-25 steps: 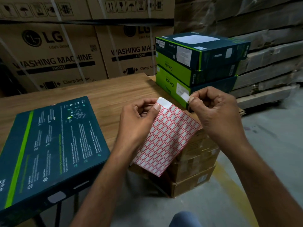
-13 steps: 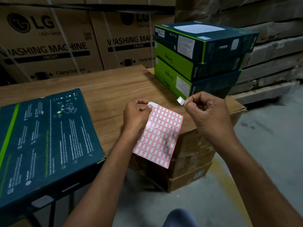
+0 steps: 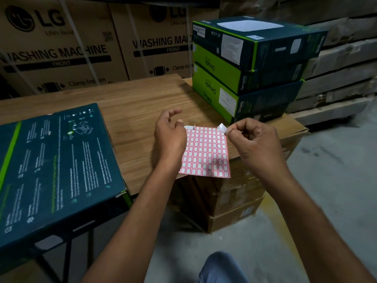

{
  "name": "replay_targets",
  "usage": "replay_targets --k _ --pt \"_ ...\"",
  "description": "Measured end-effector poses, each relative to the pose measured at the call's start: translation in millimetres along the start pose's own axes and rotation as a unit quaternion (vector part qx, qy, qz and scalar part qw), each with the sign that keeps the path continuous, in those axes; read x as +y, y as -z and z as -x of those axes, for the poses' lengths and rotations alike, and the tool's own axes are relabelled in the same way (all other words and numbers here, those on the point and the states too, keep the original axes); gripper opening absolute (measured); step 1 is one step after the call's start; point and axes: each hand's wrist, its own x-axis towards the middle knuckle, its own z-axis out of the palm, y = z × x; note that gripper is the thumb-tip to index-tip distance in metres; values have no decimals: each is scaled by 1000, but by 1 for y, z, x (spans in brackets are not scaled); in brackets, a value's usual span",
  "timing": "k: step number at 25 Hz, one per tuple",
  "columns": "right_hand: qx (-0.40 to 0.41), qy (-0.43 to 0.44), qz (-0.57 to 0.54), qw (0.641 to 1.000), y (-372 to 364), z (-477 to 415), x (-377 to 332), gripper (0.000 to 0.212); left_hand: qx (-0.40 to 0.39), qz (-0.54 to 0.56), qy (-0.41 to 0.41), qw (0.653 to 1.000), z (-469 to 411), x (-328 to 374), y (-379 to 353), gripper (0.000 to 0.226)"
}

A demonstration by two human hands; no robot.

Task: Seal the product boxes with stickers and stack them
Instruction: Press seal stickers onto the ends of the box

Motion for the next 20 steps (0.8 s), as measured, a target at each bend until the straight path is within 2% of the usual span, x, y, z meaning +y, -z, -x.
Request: replay_targets --k 2,8,15,20 --pt "-17 4 -13 1000 1 7 -8 10 -14 28 -44 999 14 18 19 31" --pt "-63 37 -82 994 -14 50 -44 11 -26 -28 -168 985 72 62 109 24" --pt "-165 109 -116 973 -69 117 -84 15 47 -117 -219 968 119 51 242 15" --pt "-181 159 -93 966 -113 149 -92 6 79 -198 -226 951 135 25 302 12"
